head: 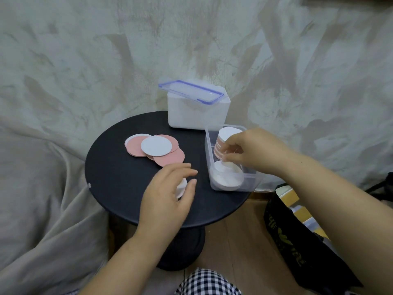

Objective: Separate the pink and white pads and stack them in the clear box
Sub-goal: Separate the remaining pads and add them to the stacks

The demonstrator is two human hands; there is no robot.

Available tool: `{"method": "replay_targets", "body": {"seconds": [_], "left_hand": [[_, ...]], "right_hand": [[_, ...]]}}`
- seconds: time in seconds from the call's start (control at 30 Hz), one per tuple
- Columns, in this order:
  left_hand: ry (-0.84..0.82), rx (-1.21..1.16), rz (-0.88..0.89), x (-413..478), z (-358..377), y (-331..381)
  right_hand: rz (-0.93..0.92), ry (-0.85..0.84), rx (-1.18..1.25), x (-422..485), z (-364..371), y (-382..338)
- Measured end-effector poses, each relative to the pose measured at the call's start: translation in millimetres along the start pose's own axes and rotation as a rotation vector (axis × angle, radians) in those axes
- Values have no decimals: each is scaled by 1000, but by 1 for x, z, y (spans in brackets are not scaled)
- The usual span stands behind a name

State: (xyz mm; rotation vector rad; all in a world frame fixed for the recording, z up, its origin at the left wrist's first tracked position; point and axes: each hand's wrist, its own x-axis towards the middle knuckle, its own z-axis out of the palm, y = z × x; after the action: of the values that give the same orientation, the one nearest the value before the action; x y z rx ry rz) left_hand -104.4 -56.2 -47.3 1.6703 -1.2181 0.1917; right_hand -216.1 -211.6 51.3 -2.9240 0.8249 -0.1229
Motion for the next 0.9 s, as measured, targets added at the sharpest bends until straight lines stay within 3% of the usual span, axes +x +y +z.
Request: {"method": "replay_targets", "body": {"seconds": [0.17,0.33,0.57,0.73,0.9], "left_hand": [[-170,193,-49,-8,-32,-30],[-404,334,43,-16,-51,-48],[-253,411,108,-24,-73,-53],[-150,459,166,-27,-81,-53],[-111,343,64,-28,-83,-50]], "right_hand": [[-75,112,252,-3,-8,-25],[-238,31,284,7,7,-63],[-233,-240,146,13,54,-92],[-207,-148,262,-4,70,-91],[-204,-115,293,-13,83,-81]]}}
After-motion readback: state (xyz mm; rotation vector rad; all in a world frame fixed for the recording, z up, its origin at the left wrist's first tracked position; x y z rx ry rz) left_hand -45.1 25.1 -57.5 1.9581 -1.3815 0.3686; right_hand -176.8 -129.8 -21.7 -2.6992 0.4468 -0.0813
